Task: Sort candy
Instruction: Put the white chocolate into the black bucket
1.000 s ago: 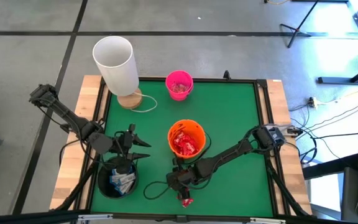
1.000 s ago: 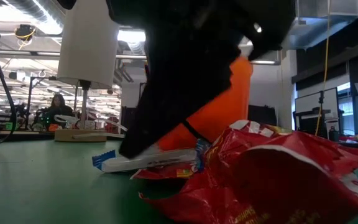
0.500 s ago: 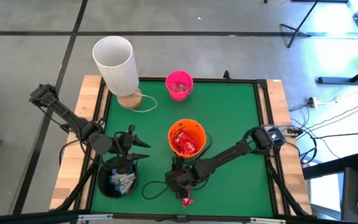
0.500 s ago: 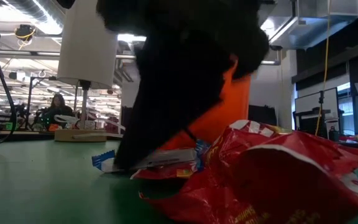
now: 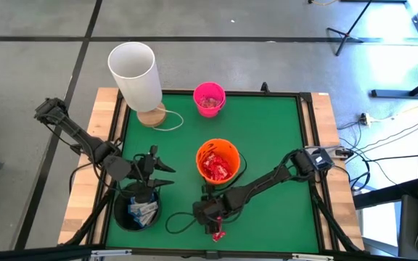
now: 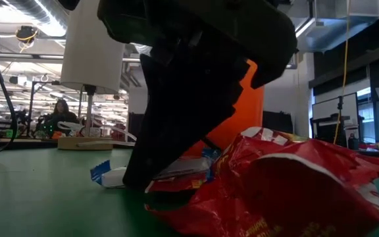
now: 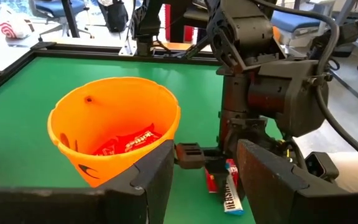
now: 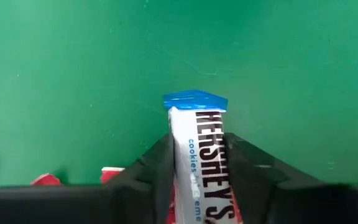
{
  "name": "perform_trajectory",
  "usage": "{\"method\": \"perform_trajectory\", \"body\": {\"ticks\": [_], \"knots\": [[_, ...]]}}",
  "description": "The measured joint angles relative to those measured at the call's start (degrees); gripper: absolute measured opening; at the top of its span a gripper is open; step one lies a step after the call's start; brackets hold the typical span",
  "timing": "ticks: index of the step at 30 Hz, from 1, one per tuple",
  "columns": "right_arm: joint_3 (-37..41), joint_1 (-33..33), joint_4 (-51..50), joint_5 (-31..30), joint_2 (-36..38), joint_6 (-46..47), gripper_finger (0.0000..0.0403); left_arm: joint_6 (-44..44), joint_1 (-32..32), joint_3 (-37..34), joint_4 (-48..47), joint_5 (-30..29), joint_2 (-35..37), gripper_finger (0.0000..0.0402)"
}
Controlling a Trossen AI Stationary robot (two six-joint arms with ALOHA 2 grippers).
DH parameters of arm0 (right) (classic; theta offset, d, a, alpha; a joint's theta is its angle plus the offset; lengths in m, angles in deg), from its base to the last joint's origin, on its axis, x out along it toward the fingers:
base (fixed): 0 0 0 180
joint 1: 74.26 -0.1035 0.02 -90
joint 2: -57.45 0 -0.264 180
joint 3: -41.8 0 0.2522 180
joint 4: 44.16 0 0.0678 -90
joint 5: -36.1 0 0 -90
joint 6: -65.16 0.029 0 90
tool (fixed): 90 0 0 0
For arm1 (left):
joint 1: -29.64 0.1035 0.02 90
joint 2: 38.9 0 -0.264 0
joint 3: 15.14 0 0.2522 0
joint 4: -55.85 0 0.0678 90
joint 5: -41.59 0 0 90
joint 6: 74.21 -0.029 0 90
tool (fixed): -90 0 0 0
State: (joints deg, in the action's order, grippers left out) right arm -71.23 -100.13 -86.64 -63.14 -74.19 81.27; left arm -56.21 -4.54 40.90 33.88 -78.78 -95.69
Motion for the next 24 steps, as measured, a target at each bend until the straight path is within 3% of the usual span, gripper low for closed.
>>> {"method": "perform_trajectory", "body": {"ticks": [6, 16, 24], "knots": [[-4.1, 0.2, -3.0, 0.7, -0.3, -1.2, 0.0079, 0.0, 0.0, 0.0, 0.0, 0.0, 0.0, 0.0167], [-18.4, 0.2, -10.9, -0.2, -0.3, -5.6, 0.0069, -0.5, -1.7, 0.0, 1.3, 3.9, 4.1, 0.0167], [-25.8, 1.7, -6.7, -1.8, -0.1, -11.9, 0.0054, -4.1, -5.9, 0.0, 1.2, 2.6, 11.7, 0.0167]]}}
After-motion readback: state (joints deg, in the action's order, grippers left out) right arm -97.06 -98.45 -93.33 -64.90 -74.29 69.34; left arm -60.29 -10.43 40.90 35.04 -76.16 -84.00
